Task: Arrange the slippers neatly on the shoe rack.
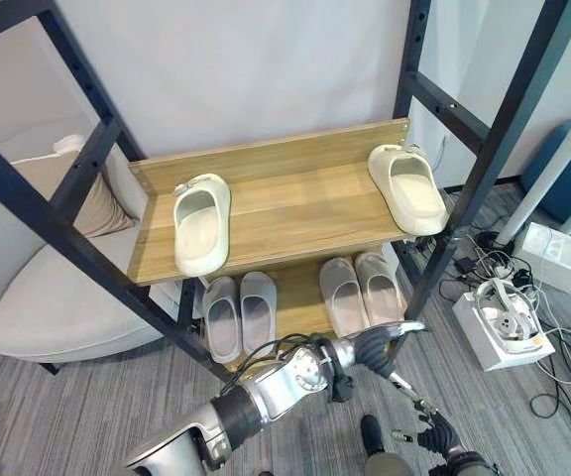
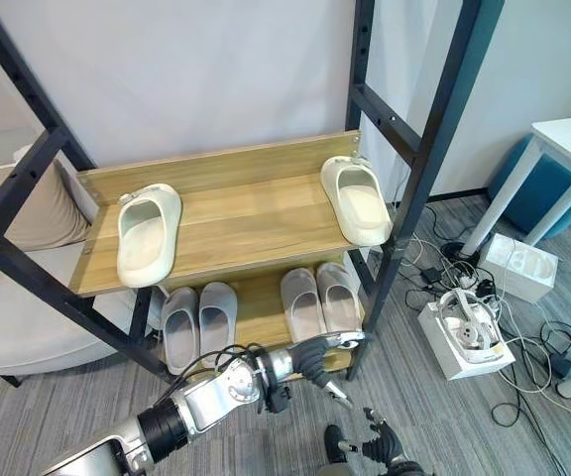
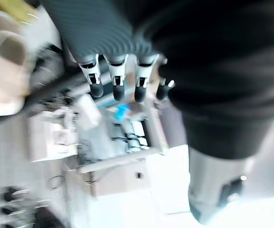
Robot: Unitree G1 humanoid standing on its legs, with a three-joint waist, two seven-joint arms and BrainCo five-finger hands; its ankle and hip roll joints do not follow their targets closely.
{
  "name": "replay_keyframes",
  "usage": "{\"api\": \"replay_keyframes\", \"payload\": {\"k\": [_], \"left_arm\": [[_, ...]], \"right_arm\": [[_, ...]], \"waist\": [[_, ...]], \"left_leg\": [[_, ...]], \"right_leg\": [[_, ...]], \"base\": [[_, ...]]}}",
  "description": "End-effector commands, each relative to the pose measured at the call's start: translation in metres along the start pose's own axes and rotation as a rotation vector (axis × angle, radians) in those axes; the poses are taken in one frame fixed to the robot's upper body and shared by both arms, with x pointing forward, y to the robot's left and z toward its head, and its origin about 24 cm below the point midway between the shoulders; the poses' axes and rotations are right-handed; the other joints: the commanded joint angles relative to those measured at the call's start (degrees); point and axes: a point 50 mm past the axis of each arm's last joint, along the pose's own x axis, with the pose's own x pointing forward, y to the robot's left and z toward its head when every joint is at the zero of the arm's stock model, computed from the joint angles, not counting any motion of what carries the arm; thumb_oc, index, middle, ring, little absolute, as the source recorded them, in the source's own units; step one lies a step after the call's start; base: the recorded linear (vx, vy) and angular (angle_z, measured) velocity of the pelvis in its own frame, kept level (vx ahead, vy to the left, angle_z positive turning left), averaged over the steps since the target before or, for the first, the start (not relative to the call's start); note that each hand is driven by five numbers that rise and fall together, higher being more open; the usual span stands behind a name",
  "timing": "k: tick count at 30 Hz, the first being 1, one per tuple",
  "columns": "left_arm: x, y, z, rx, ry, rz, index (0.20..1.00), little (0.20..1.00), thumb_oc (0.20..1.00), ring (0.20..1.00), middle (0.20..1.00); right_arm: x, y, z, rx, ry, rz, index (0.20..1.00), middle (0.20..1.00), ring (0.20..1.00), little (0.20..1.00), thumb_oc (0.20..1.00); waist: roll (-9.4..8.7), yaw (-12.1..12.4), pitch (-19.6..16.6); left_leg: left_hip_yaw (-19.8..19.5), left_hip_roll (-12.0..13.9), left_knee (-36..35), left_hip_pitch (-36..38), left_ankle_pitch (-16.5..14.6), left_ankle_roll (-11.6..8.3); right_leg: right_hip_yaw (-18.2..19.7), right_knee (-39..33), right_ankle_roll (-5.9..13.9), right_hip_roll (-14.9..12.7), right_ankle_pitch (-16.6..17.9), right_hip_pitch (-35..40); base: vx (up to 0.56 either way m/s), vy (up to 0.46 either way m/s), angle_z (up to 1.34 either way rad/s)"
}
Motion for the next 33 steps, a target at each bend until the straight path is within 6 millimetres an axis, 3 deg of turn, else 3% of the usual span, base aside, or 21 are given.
{"api": "replay_keyframes", "payload": {"k": [1, 6, 9, 10, 11, 12, 15, 18, 20, 21, 22, 23, 29, 33], "left_arm": [[-0.008, 0.032, 0.019, -0.032, -0.118, 0.067, 1.0, 1.0, 1.0, 1.0, 1.0], [-0.017, 0.059, 0.073, -0.098, -0.374, 0.139, 1.0, 1.0, 1.0, 1.0, 1.0], [-0.037, 0.088, 0.113, -0.071, -0.568, 0.267, 1.0, 1.0, 1.0, 1.0, 1.0], [-0.037, 0.088, 0.113, -0.071, -0.568, 0.268, 1.0, 1.0, 1.0, 1.0, 1.0], [-0.049, 0.105, 0.127, -0.013, -0.632, 0.369, 1.0, 1.0, 1.0, 1.0, 1.0], [-0.049, 0.105, 0.127, -0.012, -0.632, 0.37, 1.0, 1.0, 1.0, 1.0, 1.0], [-0.068, 0.137, 0.136, 0.16, -0.643, 0.586, 1.0, 1.0, 1.0, 1.0, 1.0], [-0.081, 0.16, 0.133, 0.321, -0.57, 0.735, 1.0, 1.0, 1.0, 1.0, 1.0], [-0.092, 0.189, 0.124, 0.598, -0.391, 0.873, 1.0, 1.0, 1.0, 1.0, 1.0], [-0.092, 0.189, 0.124, 0.6, -0.391, 0.874, 1.0, 1.0, 1.0, 1.0, 1.0], [-0.104, 0.209, 0.121, 0.88, -0.239, 0.939, 1.0, 1.0, 1.0, 1.0, 1.0], [-0.104, 0.209, 0.121, 0.883, -0.24, 0.94, 1.0, 1.0, 1.0, 1.0, 1.0], [-0.145, 0.251, 0.105, 1.428, 0.164, 1.053, 1.0, 1.0, 1.0, 1.0, 1.0], [-0.174, 0.269, 0.105, 1.587, 0.342, 1.062, 1.0, 1.0, 1.0, 1.0, 1.0]], "right_arm": [[0.01, 0.002, 0.038, 0.055, -0.156, 0.001, 1.0, 1.0, 1.0, 1.0, 1.0], [0.008, 0.009, 0.039, 0.084, -0.165, 0.017, 1.0, 1.0, 1.0, 1.0, 1.0], [0.007, 0.014, 0.038, 0.112, -0.168, 0.028, 1.0, 1.0, 1.0, 1.0, 1.0], [0.007, 0.014, 0.038, 0.111, -0.169, 0.028, 1.0, 1.0, 1.0, 1.0, 1.0], [0.006, 0.015, 0.038, 0.123, -0.17, 0.029, 1.0, 1.0, 1.0, 1.0, 1.0], [0.006, 0.015, 0.038, 0.122, -0.17, 0.03, 1.0, 1.0, 1.0, 1.0, 1.0], [0.005, 0.016, 0.036, 0.136, -0.168, 0.035, 1.0, 1.0, 1.0, 1.0, 1.0], [0.004, 0.014, 0.032, 0.135, -0.159, 0.04, 1.0, 1.0, 1.0, 1.0, 1.0], [0.003, 0.011, 0.028, 0.123, -0.153, 0.044, 1.0, 1.0, 1.0, 1.0, 1.0], [0.003, 0.011, 0.028, 0.124, -0.153, 0.045, 1.0, 1.0, 1.0, 1.0, 1.0], [0.001, 0.009, 0.026, 0.114, -0.153, 0.045, 1.0, 1.0, 1.0, 1.0, 1.0], [0.001, 0.01, 0.026, 0.114, -0.154, 0.046, 1.0, 1.0, 1.0, 1.0, 1.0], [-0.003, 0.004, 0.023, 0.099, -0.169, 0.039, 1.0, 1.0, 1.0, 1.0, 1.0], [-0.006, 0.001, 0.02, 0.094, -0.168, 0.034, 1.0, 1.0, 1.0, 1.0, 1.0]], "waist": [[-2.35, 0.75, 4.52], [-2.5, 1.59, 4.42], [-2.59, 2.48, 4.24], [-2.58, 2.42, 4.26], [-2.66, 2.92, 4.09], [-2.65, 2.85, 4.12], [-2.65, 3.43, 3.79], [-2.59, 3.39, 3.59], [-2.42, 3.17, 3.22], [-2.46, 3.17, 3.26], [-2.25, 2.94, 3.17], [-2.29, 2.94, 3.21], [-2.03, 2.2, 3.04], [-1.82, 2.14, 2.86]], "left_leg": [[-2.44, 0.69, 0.06, 1.4, -4.12, -1.01], [-2.95, 0.65, 0.06, 1.34, -4.0, -1.05], [-3.49, 0.54, 0.06, 1.28, -3.87, -1.08], [-3.51, 0.55, 0.06, 1.29, -3.87, -1.08], [-3.69, 0.5, 0.06, 1.31, -3.84, -1.11], [-3.72, 0.51, 0.06, 1.32, -3.84, -1.11], [-3.99, 0.52, 0.06, 1.61, -3.88, -1.21], [-3.94, 0.52, 0.06, 1.82, -3.89, -1.3], [-3.62, 0.6, 0.06, 2.04, -4.0, -1.39], [-3.61, 0.6, 0.06, 2.05, -4.01, -1.39], [-3.39, 0.66, 0.06, 2.05, -4.06, -1.45], [-3.39, 0.66, 0.06, 2.05, -4.07, -1.46], [-2.7, 0.88, 0.06, 2.27, -4.41, -1.53], [-2.17, 1.04, 0.06, 2.44, -4.52, -1.68]], "right_leg": [[-0.68, 0.07, 2.47, -0.26, -7.75, 7.25], [-1.14, 0.06, 2.37, -0.23, -7.97, 7.66], [-1.74, 0.06, 2.25, -0.26, -8.2, 8.14], [-1.76, 0.06, 2.25, -0.26, -8.21, 8.16], [-2.2, 0.06, 2.27, -0.28, -8.36, 8.43], [-2.23, 0.06, 2.27, -0.28, -8.37, 8.46], [-2.5, 0.06, 2.25, -0.33, -8.52, 8.9], [-2.54, 0.06, 2.29, -0.31, -8.55, 9.06], [-2.43, 0.06, 2.36, -0.25, -8.5, 9.05], [-2.42, 0.06, 2.37, -0.25, -8.51, 9.07], [-2.32, 0.06, 2.49, -0.25, -8.48, 8.94], [-2.32, 0.06, 2.49, -0.25, -8.49, 8.95], [-1.81, 0.06, 2.91, -0.18, -8.45, 8.47], [-1.52, 0.06, 3.04, -0.14, -8.39, 8.21]], "base": [[0.0, 0.0, 0.0], [0.0, -0.011, 0.02], [0.02, -0.032, 0.12], [0.03, -0.038, 0.06], [0.01, -0.02, 0.1], [0.04, -0.034, 0.11], [0.05, -0.023, 0.11], [0.04, -0.012, 0.05], [0.06, -0.013, -0.02], [0.05, -0.007, -0.04], [0.0, 0.0, 0.0], [0.04, -0.001, -0.02], [0.03, 0.0, -0.06], [0.01, -0.002, -0.03]]}}
